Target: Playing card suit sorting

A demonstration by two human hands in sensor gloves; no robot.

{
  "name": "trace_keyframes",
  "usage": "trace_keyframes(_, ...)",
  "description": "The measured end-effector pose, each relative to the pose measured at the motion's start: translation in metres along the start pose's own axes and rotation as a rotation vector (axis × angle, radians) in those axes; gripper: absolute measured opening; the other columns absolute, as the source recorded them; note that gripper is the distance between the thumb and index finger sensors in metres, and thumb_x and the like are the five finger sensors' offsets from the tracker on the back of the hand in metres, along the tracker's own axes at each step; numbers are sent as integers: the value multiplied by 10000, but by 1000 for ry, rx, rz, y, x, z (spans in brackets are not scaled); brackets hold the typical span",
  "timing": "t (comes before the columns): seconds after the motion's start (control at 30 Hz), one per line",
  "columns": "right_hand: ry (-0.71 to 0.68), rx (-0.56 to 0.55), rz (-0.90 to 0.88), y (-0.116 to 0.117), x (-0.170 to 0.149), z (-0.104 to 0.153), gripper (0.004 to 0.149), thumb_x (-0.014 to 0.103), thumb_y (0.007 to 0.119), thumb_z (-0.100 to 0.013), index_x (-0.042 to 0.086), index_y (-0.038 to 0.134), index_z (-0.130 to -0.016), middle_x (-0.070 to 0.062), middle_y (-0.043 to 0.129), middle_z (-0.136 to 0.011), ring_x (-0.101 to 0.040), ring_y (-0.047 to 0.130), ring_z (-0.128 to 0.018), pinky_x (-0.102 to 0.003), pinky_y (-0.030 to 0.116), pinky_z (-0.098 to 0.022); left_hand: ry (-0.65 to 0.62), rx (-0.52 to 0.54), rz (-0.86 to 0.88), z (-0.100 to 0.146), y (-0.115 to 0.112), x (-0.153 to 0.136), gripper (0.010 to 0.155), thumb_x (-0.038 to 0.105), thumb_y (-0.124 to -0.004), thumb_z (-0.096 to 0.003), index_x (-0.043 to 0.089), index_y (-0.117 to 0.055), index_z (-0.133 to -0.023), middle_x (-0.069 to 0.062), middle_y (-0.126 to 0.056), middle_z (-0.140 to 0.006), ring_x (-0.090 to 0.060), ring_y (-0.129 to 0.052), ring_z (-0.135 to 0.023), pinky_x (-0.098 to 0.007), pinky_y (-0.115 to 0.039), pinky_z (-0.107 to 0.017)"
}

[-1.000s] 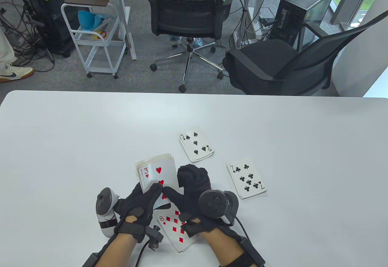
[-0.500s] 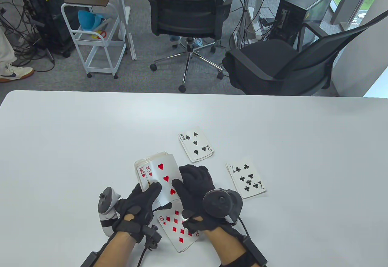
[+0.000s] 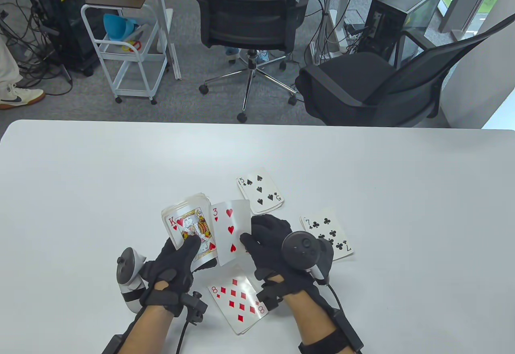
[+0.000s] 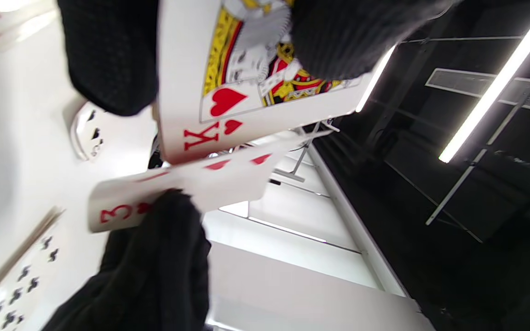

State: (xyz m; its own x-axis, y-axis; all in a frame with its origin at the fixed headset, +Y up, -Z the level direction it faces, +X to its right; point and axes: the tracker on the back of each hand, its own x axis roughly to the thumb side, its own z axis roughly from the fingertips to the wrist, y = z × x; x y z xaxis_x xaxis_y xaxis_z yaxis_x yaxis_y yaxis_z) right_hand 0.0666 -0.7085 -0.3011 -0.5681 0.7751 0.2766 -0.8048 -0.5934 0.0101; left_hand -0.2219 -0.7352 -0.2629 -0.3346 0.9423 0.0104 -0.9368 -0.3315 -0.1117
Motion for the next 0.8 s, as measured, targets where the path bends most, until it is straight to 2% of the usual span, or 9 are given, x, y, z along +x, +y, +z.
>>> trace_keyframes(0.17, 101, 30, -79, 4, -17, -4, 381, 369, 860, -536, 102, 863, -807, -149, 705, -1000, -487, 588, -992, -745, 386, -688, -54, -11, 43, 0, 1, 10, 562, 460, -817, -541, 256, -622, -1028, -4, -815, -988, -282, -952, -832, -413, -939, -479)
trace_keyframes(0.5, 114, 106, 132, 27, -7, -10, 378, 379, 857, -540, 113, 849, -808, -159, 675, -1016, -501, 542, -1007, -752, 356, -688, -107, -31, 65, -1, 5, 20, 565, 470, -807, -543, 246, -623, -1029, -11, -818, -985, -282, -959, -825, -412, -942, -471)
trace_keyframes(0.67, 145, 185, 247, 42, 13, -35, 375, 373, 854, -548, 112, 850, -817, -171, 644, -1038, -512, 490, -1024, -760, 317, -688, -78, 8, 106, -6, 14, 15, 571, 466, -800, -546, 240, -606, -1034, -13, -809, -990, -283, -954, -829, -411, -941, -473)
trace_keyframes(0.8, 195, 317, 347, 70, 31, -69, 380, 373, 856, -548, 104, 852, -816, -181, 609, -1053, -513, 426, -1040, -760, 293, -687, -127, -17, 113, -3, 11, 22, 575, 484, -789, -548, 238, -607, -1035, -15, -808, -992, -283, -953, -831, -409, -941, -473)
